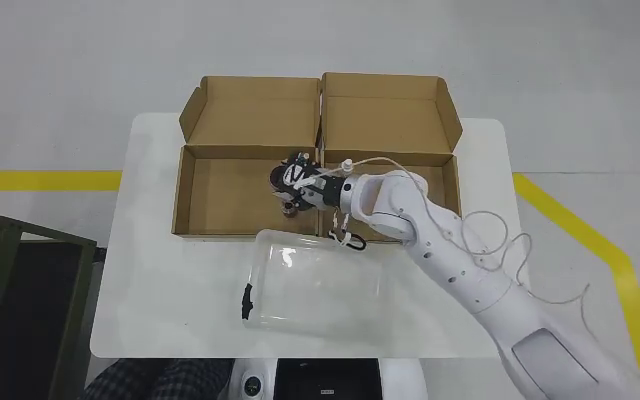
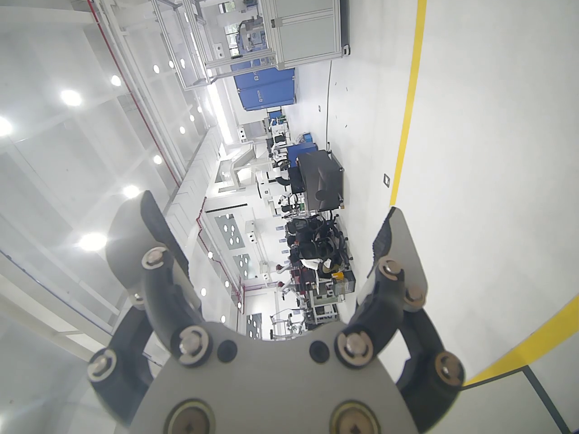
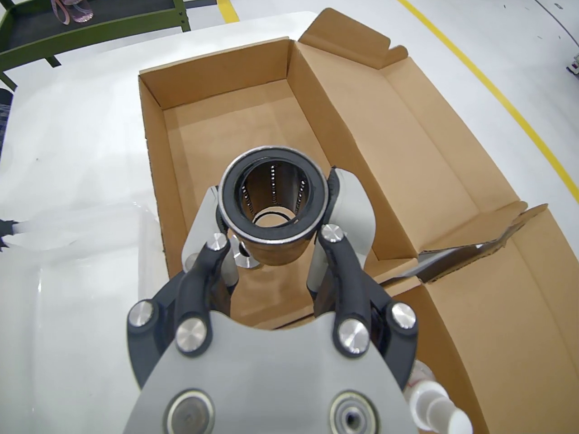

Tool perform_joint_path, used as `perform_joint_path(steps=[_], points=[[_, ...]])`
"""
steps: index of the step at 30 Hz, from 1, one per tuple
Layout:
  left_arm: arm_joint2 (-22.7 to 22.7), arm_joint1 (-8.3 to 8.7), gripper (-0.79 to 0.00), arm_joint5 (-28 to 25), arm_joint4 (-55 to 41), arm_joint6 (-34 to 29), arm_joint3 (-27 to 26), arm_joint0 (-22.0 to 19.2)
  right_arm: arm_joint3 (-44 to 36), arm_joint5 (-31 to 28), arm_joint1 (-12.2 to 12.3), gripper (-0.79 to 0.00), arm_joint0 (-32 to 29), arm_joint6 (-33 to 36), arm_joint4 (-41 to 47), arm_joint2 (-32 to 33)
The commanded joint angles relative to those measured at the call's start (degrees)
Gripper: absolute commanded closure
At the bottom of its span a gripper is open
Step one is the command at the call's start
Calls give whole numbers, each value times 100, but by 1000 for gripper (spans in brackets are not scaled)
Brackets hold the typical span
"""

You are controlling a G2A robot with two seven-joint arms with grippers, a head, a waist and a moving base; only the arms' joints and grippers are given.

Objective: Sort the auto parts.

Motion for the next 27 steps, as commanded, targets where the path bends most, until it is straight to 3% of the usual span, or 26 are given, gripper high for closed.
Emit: perform_joint_path(steps=[1,25,27], points=[[0,0,-785,0,0,0,0,0,173,71,-59,0,103,4,1,-70],[0,0,-785,0,0,0,0,0,1893,826,-826,0,890,61,-167,-775],[0,0,-785,0,0,0,0,0,2007,850,-884,-68,919,48,-169,-809]])
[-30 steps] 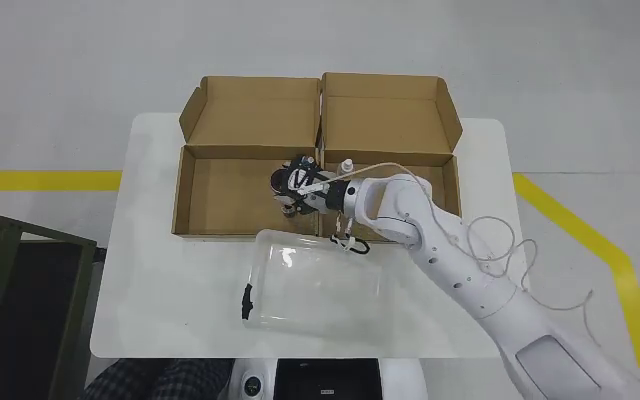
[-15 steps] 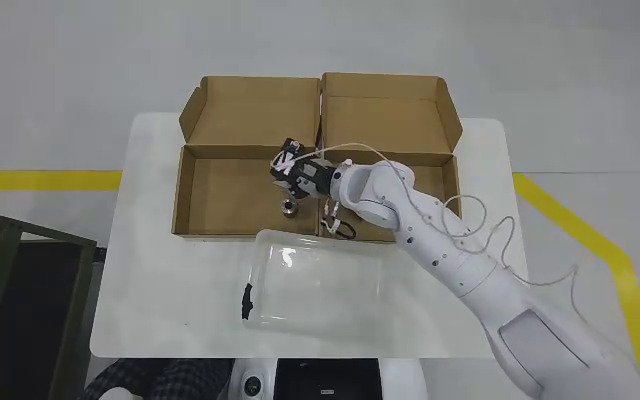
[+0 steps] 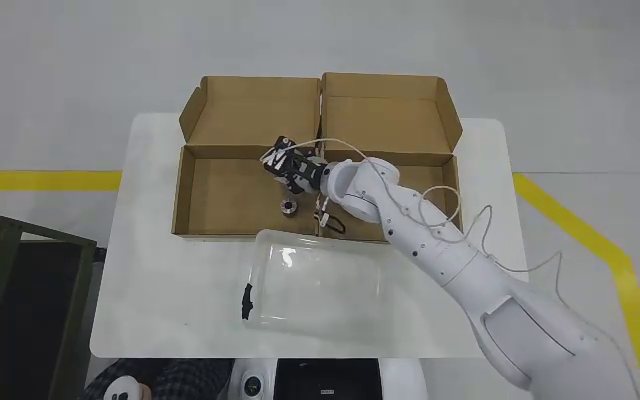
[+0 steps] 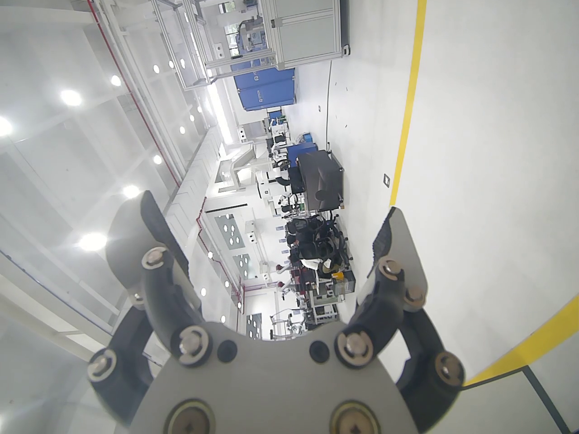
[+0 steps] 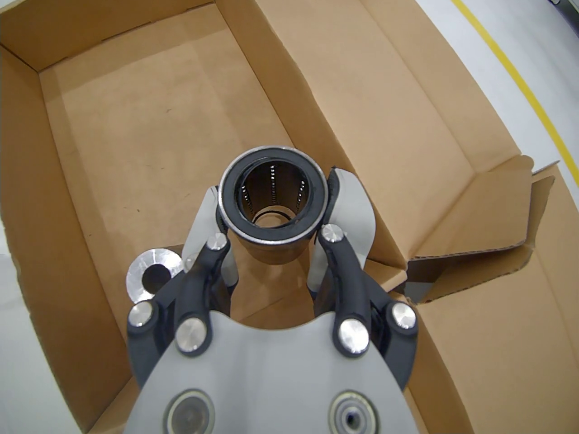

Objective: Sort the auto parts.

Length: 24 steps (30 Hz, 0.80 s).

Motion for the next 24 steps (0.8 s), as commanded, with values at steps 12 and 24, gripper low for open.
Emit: perform_joint_path(steps=[12,24], points=[[0,0,-785,0,0,0,0,0,465,-12,-241,-332,56,-93,-91,-45],[0,0,-785,0,0,0,0,0,437,-52,-306,-637,-48,-67,-281,94]])
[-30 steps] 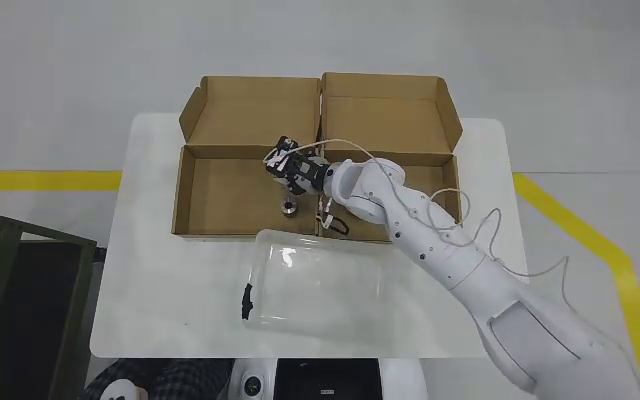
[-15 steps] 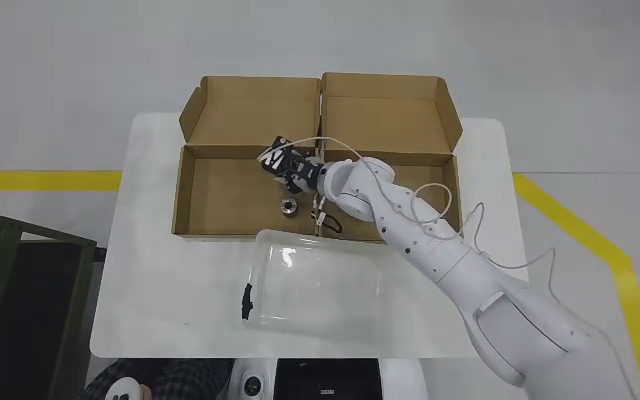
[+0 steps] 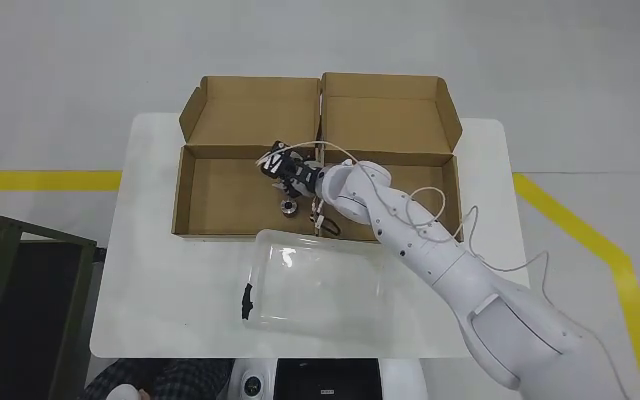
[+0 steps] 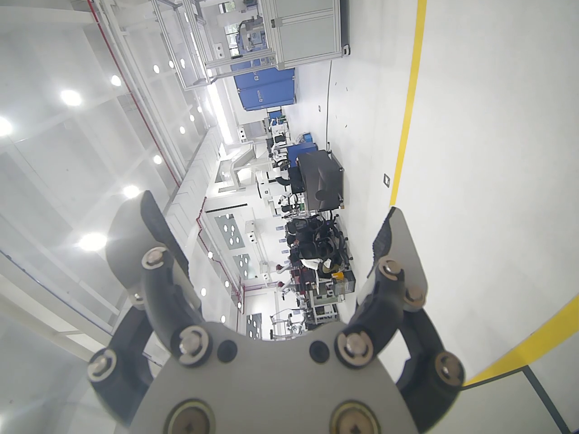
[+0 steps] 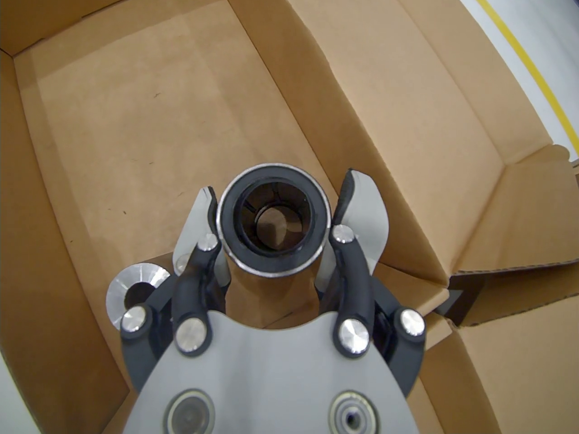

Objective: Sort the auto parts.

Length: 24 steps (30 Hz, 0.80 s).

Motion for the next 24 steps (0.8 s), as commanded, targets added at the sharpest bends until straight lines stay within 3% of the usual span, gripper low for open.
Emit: perform_joint_path(steps=[1,14,24], points=[[0,0,-785,0,0,0,0,0,-74,0,11,-659,-26,-7,-48,51],[0,0,-785,0,0,0,0,0,-1541,-276,285,-736,-664,66,-479,642],[0,0,-785,0,0,0,0,0,-3517,-549,719,-785,-1986,34,-1180,1519]])
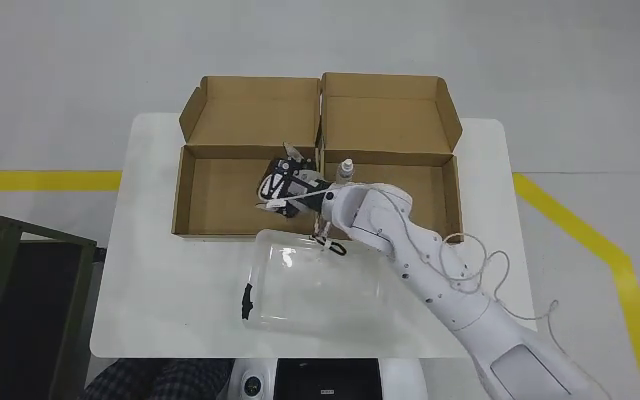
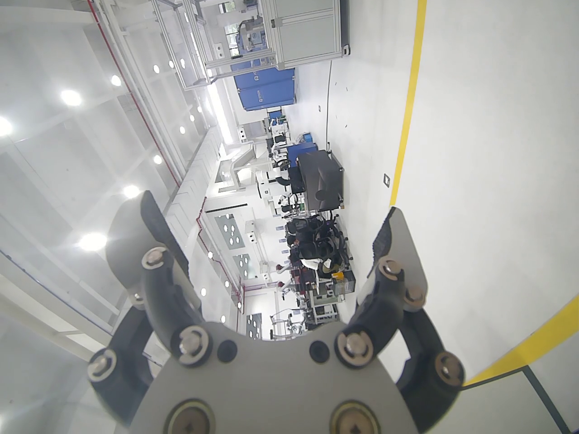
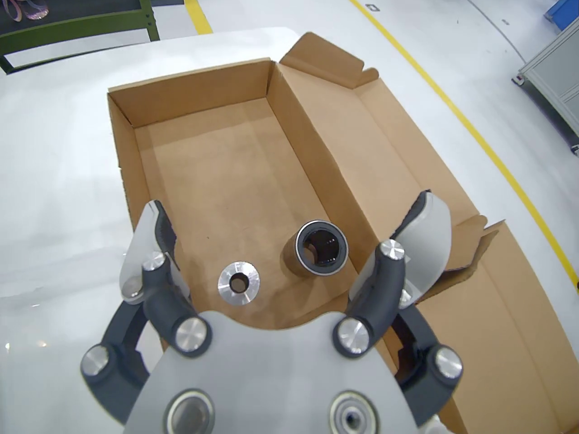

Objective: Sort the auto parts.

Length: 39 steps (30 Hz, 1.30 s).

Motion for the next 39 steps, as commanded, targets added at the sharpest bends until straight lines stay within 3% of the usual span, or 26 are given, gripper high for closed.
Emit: perform_joint_path(steps=[1,14,39], points=[[0,0,-785,0,0,0,0,0,-392,-92,89,-785,-319,-33,-98,230],[0,0,-785,0,0,0,0,0,-2083,-374,577,-785,-2395,-966,-725,1941],[0,0,-785,0,0,0,0,0,-2676,86,923,-785,-5058,-3206,-765,4372]])
